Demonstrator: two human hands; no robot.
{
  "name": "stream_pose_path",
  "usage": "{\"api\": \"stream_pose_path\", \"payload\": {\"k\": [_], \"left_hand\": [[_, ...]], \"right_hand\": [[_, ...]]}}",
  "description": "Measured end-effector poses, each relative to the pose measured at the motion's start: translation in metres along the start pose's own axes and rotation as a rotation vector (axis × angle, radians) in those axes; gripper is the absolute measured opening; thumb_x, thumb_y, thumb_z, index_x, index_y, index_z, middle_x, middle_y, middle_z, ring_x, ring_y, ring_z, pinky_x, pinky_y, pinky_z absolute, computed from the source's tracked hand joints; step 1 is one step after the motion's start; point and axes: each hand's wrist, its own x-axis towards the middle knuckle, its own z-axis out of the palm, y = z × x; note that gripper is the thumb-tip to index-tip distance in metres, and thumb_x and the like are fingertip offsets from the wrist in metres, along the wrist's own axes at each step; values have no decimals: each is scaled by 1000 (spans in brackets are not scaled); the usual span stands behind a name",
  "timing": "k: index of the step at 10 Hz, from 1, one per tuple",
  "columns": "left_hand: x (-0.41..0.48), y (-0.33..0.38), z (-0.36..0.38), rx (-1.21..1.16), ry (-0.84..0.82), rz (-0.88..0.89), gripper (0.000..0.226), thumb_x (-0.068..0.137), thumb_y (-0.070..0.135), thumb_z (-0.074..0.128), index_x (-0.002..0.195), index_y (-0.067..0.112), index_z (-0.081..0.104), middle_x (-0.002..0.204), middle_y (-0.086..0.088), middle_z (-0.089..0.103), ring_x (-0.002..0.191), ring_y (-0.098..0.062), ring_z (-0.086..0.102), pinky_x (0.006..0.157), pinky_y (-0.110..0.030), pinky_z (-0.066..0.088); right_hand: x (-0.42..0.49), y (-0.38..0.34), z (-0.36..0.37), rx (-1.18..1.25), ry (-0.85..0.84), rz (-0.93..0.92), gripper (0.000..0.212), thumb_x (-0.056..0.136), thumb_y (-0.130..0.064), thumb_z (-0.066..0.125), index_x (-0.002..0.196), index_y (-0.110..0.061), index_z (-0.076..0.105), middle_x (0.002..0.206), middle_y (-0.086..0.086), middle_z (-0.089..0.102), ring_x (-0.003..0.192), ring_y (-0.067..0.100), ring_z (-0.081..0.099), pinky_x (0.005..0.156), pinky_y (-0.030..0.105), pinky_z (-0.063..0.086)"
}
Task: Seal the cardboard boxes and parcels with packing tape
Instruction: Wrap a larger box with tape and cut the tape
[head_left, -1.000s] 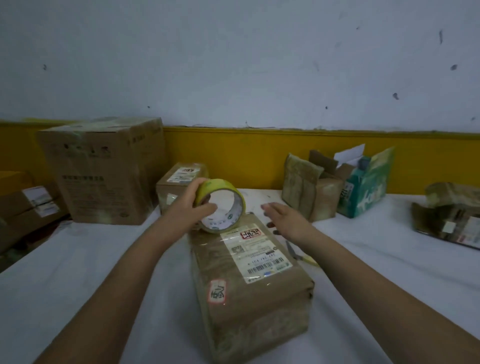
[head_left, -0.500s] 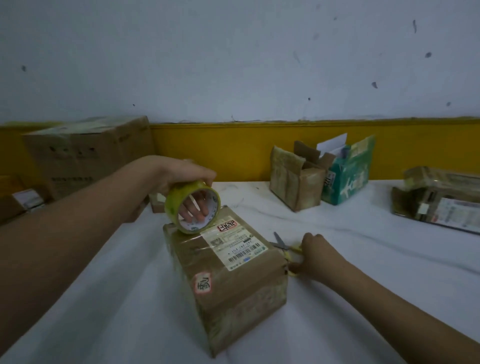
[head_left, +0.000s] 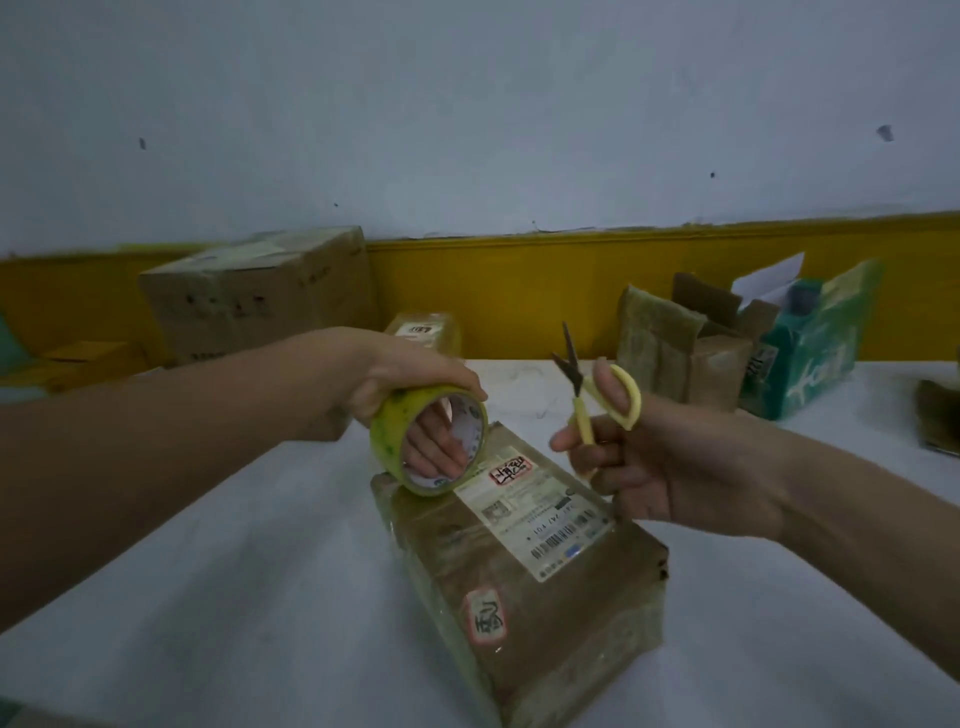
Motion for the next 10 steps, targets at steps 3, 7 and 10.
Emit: {"api": "stream_pose_path", "payload": {"k": [3, 7, 10], "left_hand": [[-7, -2, -19, -39, -356, -121, 39, 102, 33, 46, 103, 0, 67, 95, -13, 76, 71, -20, 74, 47, -24, 56], [17, -40, -40, -92, -281, -48, 58, 89, 47, 65, 127, 4, 63, 123, -14, 69, 105, -28, 70, 61, -30, 57], [14, -43, -42, -15, -222, -27, 39, 83, 47, 68, 105, 14, 71, 108, -9, 67, 78, -21, 64, 49, -27, 53]], "right_hand": [[53, 35, 28, 95, 32, -105, 74, 83, -75, 41, 92, -3, 55, 67, 6, 47, 51, 15, 38, 44, 24, 45], [31, 0, 20, -301, -203, 161, 86, 84, -79, 35, 96, 1, 65, 71, 7, 49, 51, 13, 46, 42, 21, 46], [57, 0, 24, -308, -352, 342, 88, 81, -78, 43, 105, 4, 66, 75, 3, 50, 54, 6, 45, 45, 13, 43]]}}
